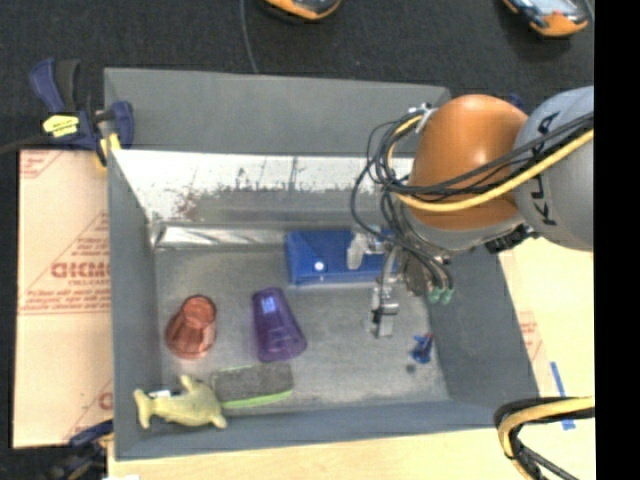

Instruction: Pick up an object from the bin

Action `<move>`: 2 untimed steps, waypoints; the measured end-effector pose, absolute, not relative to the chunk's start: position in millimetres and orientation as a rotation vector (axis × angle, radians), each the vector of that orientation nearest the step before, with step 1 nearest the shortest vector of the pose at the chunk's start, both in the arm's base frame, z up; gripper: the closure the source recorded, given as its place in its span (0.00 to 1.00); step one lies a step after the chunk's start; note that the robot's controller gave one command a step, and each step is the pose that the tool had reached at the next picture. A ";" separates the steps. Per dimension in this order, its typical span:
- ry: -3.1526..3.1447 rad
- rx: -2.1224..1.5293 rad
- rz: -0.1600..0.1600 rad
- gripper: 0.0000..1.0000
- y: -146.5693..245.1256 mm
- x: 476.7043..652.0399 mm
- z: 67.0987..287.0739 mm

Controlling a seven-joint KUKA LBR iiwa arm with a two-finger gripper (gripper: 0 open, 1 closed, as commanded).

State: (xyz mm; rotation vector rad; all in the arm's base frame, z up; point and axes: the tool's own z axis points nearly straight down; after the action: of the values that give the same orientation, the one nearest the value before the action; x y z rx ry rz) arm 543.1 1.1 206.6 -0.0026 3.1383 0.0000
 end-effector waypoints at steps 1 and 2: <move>3.131 0.203 0.002 0.00 70.7 546.7 188.6; 3.115 0.299 0.003 0.00 62.0 615.7 148.7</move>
Offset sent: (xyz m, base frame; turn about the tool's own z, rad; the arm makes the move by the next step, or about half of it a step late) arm 0.0876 0.0554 -0.0741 0.2133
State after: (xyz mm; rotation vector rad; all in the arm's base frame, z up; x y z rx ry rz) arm 615.7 62.0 148.7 0.2990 3.1151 0.0028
